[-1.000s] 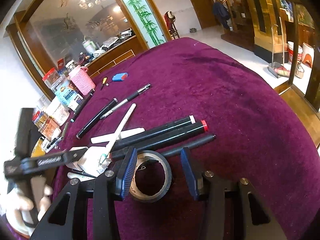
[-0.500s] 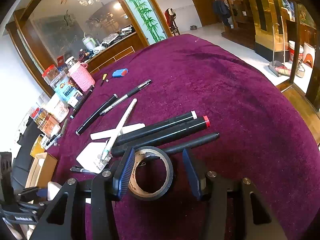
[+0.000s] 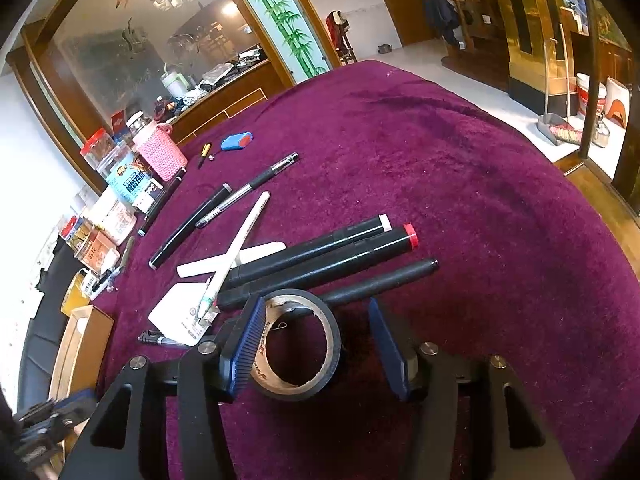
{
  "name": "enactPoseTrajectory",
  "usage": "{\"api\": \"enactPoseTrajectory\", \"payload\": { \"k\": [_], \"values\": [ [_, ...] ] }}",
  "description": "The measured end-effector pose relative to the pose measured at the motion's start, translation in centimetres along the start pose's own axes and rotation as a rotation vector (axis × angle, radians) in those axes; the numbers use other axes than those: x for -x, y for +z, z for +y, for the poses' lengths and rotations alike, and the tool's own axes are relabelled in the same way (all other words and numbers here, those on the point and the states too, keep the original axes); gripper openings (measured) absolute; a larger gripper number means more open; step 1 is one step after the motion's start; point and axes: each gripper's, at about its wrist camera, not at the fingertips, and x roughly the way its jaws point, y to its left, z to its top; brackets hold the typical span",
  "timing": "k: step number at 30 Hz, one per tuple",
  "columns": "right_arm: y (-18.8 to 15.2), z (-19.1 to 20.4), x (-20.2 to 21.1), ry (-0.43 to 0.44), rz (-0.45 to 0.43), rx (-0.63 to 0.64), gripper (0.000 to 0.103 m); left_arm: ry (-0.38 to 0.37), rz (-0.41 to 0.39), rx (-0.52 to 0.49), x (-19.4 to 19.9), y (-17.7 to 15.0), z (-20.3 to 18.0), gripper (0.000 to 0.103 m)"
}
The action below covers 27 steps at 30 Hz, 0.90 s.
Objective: Organize rigid objects
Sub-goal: 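Grasp the black tape roll with the right tool while the left tool holds the adapter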
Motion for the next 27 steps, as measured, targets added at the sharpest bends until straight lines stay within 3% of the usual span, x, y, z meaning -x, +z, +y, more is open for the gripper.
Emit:
{"api": "enactPoseTrajectory", "payload": {
  "k": [3,6,8,10,13,15,19,23,26,27],
  "values": [
    [0.0,0.0,0.0,-0.001,-0.001,0.002,0.058,0.004,-0.051,0.01,2.1,-0.6,0.4,0.016],
    [-0.1,0.0,0.0,-0.003,-0.002,0.003,0.058,-0.02,-0.048,0.021,2.8,-1.5,1.0,0.016],
    [-0.1,-0.1,-0.1,-0.009,-0.003,-0.006,0.058,-0.005,-0.049,0.018,3.0,-2.1,1.0,0.027],
    [0.0,-0.2,-0.1,-0.013,-0.004,-0.013,0.058,0.028,-0.059,-0.01,3.2,-2.9,0.9,0.057],
    [-0.1,-0.2,-0.1,-0.021,-0.006,-0.015,0.058,0.082,-0.049,-0.077,3.0,-3.7,0.2,0.068],
    [-0.1,-0.1,0.0,-0.024,-0.007,-0.013,0.058,0.097,-0.011,-0.056,2.4,-3.7,0.4,0.071],
    [-0.1,-0.1,0.0,-0.023,-0.007,-0.013,0.058,0.032,0.056,0.101,0.9,-3.9,0.9,0.079],
    [-0.1,-0.1,0.0,-0.023,-0.007,-0.013,0.058,0.114,0.044,0.164,-0.7,-2.6,0.2,0.086],
    [-0.1,-0.1,0.0,-0.022,-0.007,-0.014,0.058,0.123,0.076,0.157,-2.6,-2.0,-0.4,0.086],
    [-0.1,-0.1,0.0,-0.021,-0.007,-0.015,0.058,0.145,0.091,0.138,-3.4,-2.0,-0.6,0.081]
  ]
}}
